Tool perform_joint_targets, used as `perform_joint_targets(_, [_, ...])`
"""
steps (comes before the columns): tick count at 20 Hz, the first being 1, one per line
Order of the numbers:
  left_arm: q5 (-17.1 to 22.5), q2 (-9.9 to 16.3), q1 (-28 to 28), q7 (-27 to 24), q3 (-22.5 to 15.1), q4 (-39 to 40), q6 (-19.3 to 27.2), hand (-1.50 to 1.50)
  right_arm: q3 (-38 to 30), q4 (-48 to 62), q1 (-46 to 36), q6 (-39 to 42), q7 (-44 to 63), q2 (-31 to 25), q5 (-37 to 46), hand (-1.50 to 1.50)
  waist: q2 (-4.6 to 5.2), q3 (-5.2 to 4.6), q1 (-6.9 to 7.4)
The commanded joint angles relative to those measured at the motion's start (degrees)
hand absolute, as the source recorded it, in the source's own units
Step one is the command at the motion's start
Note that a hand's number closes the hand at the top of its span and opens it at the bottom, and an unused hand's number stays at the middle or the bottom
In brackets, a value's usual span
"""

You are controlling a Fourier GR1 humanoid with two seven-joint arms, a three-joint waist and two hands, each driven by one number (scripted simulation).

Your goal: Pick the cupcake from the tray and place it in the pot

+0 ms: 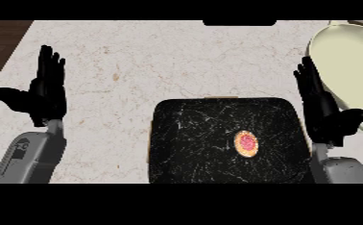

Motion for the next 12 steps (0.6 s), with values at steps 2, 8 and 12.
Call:
perform_joint_targets(2, [-0.8,2.6,-1.0,1.7,-0.9,-2.0,-2.9,0.00,-2.9,-2.0,-3.3,14.7,-1.4,-5.4,-9.7,1.50,-0.80,-0.78,-1.02])
perform_joint_targets(8, [0.1,3.9,-2.9,4.1,-3.9,-5.6,-8.0,0.00,-6.7,0.0,-6.7,22.4,-7.7,-24.0,3.0,1.50,-0.63,-0.73,-1.19])
perform_joint_targets(12, [1.1,4.0,0.8,5.7,-4.4,-10.0,-9.8,0.00,-8.6,4.1,0.6,30.1,-28.7,-22.7,1.7,-1.50,-0.76,-0.68,-0.57])
